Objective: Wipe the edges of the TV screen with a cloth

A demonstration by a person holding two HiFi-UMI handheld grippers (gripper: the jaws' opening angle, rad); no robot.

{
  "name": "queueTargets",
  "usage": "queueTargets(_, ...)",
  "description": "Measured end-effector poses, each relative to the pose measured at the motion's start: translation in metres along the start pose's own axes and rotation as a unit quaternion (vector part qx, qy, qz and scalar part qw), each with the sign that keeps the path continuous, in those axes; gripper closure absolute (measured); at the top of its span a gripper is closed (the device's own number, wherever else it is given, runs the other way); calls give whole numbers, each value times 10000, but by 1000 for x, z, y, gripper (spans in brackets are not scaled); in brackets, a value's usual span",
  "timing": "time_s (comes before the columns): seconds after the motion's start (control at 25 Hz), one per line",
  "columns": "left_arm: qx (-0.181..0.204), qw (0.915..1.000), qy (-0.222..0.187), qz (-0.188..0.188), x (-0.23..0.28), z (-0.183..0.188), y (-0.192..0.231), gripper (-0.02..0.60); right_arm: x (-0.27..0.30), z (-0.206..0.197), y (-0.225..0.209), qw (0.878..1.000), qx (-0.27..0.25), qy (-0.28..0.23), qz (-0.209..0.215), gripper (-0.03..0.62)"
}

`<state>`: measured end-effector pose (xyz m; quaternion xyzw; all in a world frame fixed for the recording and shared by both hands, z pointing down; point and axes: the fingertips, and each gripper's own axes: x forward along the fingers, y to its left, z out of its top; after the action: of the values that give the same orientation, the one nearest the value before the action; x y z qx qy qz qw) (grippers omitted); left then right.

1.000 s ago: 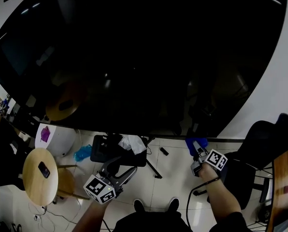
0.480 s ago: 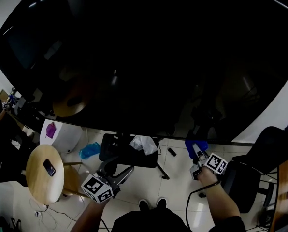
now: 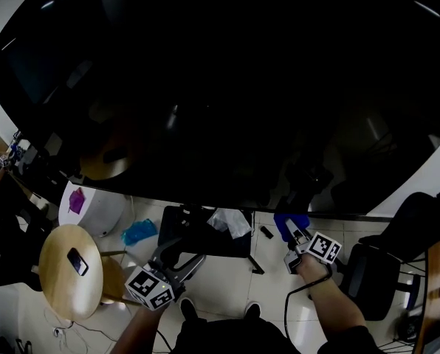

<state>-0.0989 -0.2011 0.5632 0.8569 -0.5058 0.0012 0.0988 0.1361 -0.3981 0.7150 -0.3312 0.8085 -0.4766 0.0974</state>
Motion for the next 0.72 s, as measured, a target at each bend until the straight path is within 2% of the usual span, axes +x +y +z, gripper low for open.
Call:
queueTargets(0.32,152,9975,173,-672,-68,11,69,324,38,-43,38,9980,-18,-496,-394,398)
queueTargets(0.44,224,9959,309,-818,-93,12,93,324,56,-61,56,9970,-81,-655,-395,398)
queueTargets(0.56,256,9959,359,-795,-114,13,113,324,76,-84,74,9976,-155,-598,-308,398)
queueTargets(0.72,141,9982,299,-504,-130,11,137,325,102,-109,93,9989,-89,-422,-168,398)
